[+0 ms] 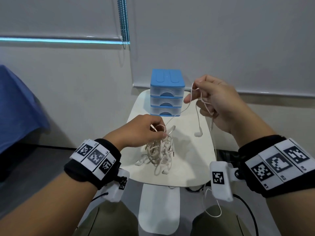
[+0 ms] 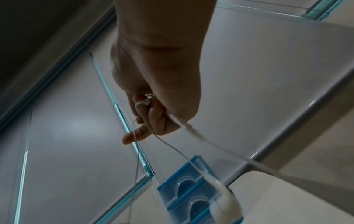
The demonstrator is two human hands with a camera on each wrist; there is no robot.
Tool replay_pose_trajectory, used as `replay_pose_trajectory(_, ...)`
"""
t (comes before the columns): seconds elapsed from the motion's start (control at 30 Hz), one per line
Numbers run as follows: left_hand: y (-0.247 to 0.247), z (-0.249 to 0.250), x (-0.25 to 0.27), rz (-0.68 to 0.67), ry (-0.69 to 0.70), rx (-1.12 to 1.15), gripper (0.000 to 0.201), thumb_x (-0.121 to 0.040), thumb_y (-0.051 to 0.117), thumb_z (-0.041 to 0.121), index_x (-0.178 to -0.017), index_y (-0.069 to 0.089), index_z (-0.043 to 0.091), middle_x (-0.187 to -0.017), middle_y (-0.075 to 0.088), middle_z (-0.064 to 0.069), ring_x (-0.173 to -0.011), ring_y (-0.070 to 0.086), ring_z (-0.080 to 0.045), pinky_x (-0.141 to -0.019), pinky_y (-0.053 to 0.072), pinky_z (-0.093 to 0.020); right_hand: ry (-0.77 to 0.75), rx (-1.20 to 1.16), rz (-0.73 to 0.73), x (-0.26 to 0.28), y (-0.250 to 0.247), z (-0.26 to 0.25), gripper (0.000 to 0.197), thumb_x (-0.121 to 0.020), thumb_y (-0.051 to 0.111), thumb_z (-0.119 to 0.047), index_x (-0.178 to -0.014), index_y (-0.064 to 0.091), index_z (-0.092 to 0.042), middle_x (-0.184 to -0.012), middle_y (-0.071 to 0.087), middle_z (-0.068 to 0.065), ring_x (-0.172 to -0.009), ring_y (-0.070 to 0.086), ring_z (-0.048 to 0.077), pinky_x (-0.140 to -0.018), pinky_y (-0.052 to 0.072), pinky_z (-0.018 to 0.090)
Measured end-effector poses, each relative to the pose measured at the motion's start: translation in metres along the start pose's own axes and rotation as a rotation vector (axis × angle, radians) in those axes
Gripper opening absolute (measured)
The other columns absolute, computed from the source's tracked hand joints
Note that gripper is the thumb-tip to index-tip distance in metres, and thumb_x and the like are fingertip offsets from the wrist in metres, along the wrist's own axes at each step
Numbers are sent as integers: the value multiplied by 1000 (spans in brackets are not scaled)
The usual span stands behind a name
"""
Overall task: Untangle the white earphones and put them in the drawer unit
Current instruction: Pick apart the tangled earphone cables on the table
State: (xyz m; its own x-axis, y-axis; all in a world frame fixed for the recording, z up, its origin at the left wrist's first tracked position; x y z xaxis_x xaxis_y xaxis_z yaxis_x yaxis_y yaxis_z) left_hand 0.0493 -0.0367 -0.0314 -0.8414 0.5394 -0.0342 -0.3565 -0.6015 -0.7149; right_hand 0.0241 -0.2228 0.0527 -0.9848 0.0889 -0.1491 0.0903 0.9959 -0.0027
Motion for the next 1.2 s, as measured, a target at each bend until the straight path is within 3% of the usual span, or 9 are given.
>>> replay_pose_trajectory(0.17, 3, 1, 4, -17, 0, 29, 12, -98, 71, 27, -88, 68, 21, -86, 74, 12, -83, 74, -9, -73, 52, -33, 39, 196, 28, 1, 3, 27, 16, -103, 57, -18, -87, 55, -18, -62, 56, 11, -45, 26, 14, -43, 20, 21)
replay_pose_trajectory(0.33, -1, 11, 5, 30, 63, 231, 12, -103, 63, 20, -93, 63, 13, -100, 79, -1, -99, 74, -18, -94, 55, -38, 109, 408, -64, 4, 9, 55, 17, -100, 63, -24, -92, 59, -10, -56, 53, 5, -40, 27, 13, -45, 21, 23)
replay_pose_trajectory(0.47, 5, 16, 3, 45, 1, 274, 14, -102, 61, 25, -93, 60, 15, -97, 77, -5, -82, 72, -17, -88, 55, -44, 179, 465, -143, 9, 17, 64, 27, -99, 66, -24, -101, 62, 2, -57, 52, 5, -42, 30, 13, -43, 23, 23)
replay_pose_trajectory(0.6, 35, 15, 2, -76, -16, -287, 32, -86, 76, 49, -106, 64, 27, -101, 63, 8, -89, 61, -11, -82, 51, -32, 138, 392, -158, 10, 22, 51, 29, -100, 65, -22, -101, 60, 6, -61, 51, 6, -40, 29, 11, -42, 22, 21)
replay_pose_trajectory(0.77, 9, 9, -1, 120, 22, -121, 12, -96, 71, 29, -85, 75, 26, -77, 68, 13, -69, 59, 1, -64, 39, -16, 131, 394, -125, 7, 12, 52, 28, -101, 63, -30, -99, 71, -3, -82, 59, 10, -44, 29, 12, -42, 23, 20)
replay_pose_trajectory(0.87, -10, 15, 4, 204, 60, -42, 17, -99, 68, 34, -88, 78, 25, -75, 66, 11, -64, 58, -2, -63, 41, -19, 185, 444, -113, 6, 3, 67, 15, -98, 59, -11, -96, 74, -8, -85, 61, 12, -46, 29, 13, -45, 21, 20)
replay_pose_trajectory(0.97, -18, 23, 5, 237, 99, 28, 23, -99, 66, 38, -92, 80, 20, -75, 64, 6, -64, 53, -5, -65, 43, -23, 193, 706, -284, 13, 16, 81, 34, -87, 52, 9, -98, 75, -14, -83, 63, 7, -40, 39, 5, -38, 29, 17)
replay_pose_trajectory(1.1, -19, 32, 4, 218, 119, 159, 20, -101, 65, 36, -99, 82, 24, -72, 65, 9, -66, 57, -10, -68, 47, -28, 159, 729, -430, 24, 36, 88, 18, -88, 71, -8, -100, 72, -21, -84, 67, -4, -63, 55, 4, -54, 41, 12)
replay_pose_trajectory(1.2, -20, 37, 4, 210, 151, 195, 21, -102, 63, 38, -100, 82, 31, -82, 68, -9, -71, 56, -13, -71, 46, -32, 81, 783, -380, 16, 36, 87, 9, -90, 75, -23, -83, 72, -27, -83, 69, -6, -78, 60, 11, -73, 47, 26)
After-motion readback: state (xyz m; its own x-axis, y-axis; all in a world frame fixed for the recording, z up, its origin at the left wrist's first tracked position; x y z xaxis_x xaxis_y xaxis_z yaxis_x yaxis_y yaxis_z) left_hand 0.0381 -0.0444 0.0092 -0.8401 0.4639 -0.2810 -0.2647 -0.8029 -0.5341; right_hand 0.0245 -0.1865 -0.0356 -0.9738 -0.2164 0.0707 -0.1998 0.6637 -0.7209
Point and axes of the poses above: each hand's wrist, its own x-axis away from the middle knuckle, its own y-axis out of the palm, z = x × y, the point moved 9 cm from there along -x, towards the middle knuckle
